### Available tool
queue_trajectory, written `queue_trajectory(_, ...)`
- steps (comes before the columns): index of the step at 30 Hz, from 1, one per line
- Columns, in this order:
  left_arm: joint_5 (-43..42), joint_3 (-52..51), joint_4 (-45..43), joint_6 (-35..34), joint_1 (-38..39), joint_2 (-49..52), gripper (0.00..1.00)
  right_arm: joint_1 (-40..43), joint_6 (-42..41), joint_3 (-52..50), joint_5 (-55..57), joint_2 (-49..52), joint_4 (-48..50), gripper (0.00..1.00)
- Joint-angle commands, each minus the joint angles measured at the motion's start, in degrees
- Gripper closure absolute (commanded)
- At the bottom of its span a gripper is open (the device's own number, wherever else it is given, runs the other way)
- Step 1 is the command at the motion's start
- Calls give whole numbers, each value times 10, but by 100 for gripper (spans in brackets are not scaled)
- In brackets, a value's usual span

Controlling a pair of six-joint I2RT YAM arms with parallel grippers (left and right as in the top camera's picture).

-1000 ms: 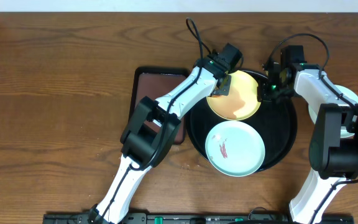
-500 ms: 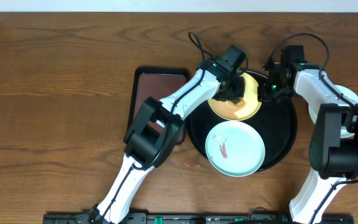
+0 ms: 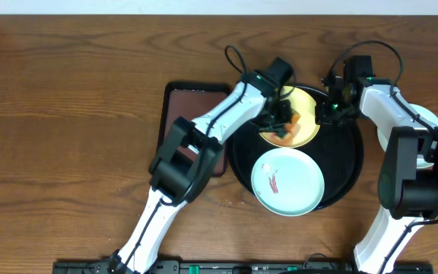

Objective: Clean dirty plates on tray and stack at the side
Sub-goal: 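Scrub the yellow plate with the sponge while the right gripper holds it, then return the sponge to the brown tray and raise the left arm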

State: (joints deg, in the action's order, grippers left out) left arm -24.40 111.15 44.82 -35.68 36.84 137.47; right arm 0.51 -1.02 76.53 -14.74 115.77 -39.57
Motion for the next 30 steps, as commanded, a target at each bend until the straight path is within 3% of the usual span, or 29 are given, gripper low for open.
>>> queue_trajectory(1, 156, -3, 28, 60, -38, 9, 93, 1, 9, -1, 12, -9, -1, 99)
queue_trajectory(7, 264, -3, 11, 91, -39, 9, 93, 1, 9, -1, 12, -9, -1, 99)
queue_trajectory(13, 265, -3, -79, 101, -13, 9, 93, 1, 9, -1, 12, -9, -1, 99)
queue_trajectory(19, 184, -3, -147, 99, 10, 9, 93, 1, 9, -1, 12, -9, -1, 99)
queue_trajectory(22, 185, -3, -168, 123, 16, 9, 92, 1, 9, -1, 12, -9, -2, 99)
queue_trajectory(25, 216, -3, -175, 182, 11, 9, 93, 1, 9, -1, 12, -9, -4, 99)
queue_trajectory(30, 238, -3, -127, 198, -22, 9, 93, 1, 9, -1, 12, -9, -5, 99)
